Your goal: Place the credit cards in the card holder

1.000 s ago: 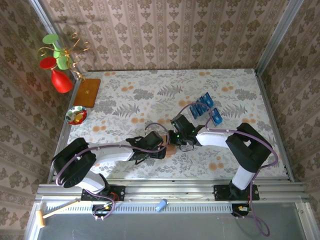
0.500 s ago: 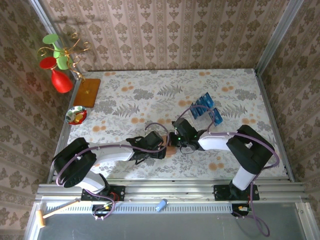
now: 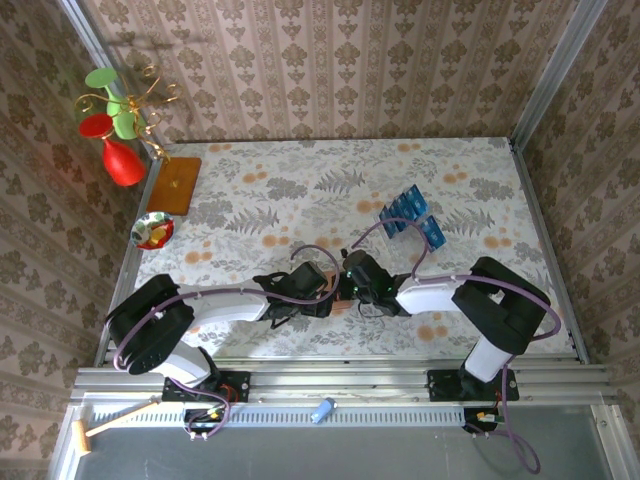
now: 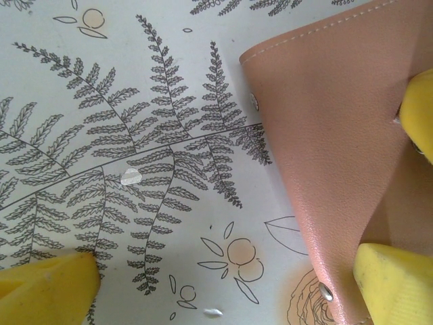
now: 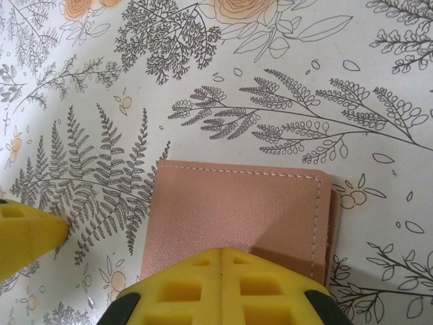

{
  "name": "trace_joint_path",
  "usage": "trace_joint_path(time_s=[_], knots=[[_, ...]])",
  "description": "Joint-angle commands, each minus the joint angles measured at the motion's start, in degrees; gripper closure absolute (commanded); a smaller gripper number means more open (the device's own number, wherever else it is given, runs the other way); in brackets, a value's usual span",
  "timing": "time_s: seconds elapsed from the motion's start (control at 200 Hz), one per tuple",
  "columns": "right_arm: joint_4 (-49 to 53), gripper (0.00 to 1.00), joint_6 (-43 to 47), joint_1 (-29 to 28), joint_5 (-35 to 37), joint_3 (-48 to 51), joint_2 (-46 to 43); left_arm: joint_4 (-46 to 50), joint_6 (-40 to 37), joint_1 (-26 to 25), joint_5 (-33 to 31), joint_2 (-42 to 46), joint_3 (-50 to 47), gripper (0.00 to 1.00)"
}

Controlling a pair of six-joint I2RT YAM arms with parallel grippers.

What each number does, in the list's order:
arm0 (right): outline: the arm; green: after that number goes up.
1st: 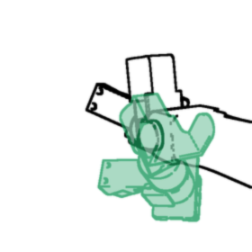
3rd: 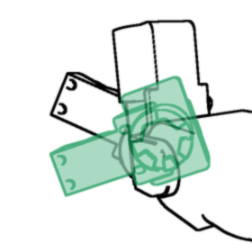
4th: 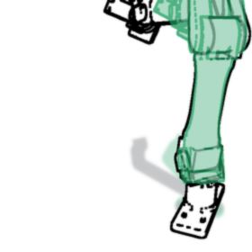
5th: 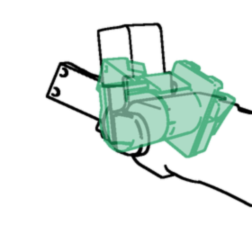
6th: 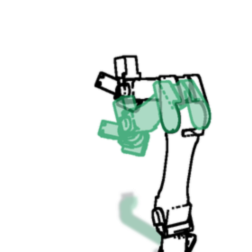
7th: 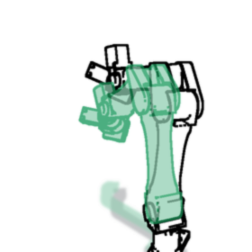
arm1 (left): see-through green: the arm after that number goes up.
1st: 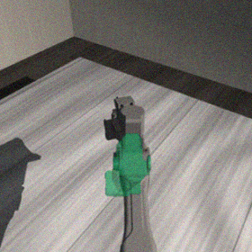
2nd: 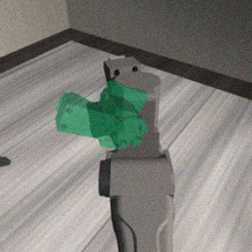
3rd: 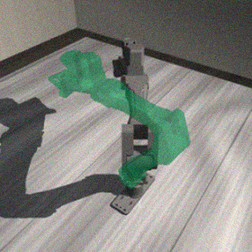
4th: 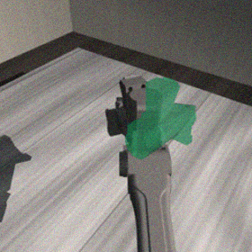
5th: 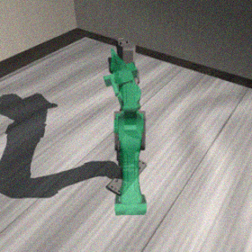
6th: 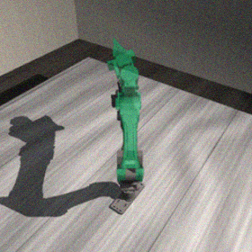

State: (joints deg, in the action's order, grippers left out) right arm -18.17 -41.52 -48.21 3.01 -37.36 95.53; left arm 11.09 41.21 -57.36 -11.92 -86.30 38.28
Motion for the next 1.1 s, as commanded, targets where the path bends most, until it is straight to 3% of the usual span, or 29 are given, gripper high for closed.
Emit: trace_joint_path(time_s=[0.0, 0.365, 0.675, 0.89, 1.095], knots=[[15.6, 1.0, 1.2, -4.3, 1.7, 5.0, 6.0, -1.6, 0.9, 0.4, 1.3, -3.9, -2.1, 0.0], [11.1, 1.0, -2.9, -6.8, 2.5, 7.4, 10.0, -1.8, 1.9, 0.4, -0.2, 0.7, -4.3, 0.0], [19.3, 1.0, -1.9, -6.7, 2.0, -0.5, 7.5, -1.5, 0.4, 4.3, 0.1, 6.3, -4.8, 0.0], [24.5, 0.81, -1.2, -5.7, 1.6, -8.7, 7.7, -1.1, -2.6, 12.1, 2.9, 11.2, -4.6, 0.0], [28.3, 0.57, 0.0, -3.0, 0.7, -14.9, 4.8, 1.1, -5.7, 18.8, 5.1, 15.2, -3.2, 0.0]])
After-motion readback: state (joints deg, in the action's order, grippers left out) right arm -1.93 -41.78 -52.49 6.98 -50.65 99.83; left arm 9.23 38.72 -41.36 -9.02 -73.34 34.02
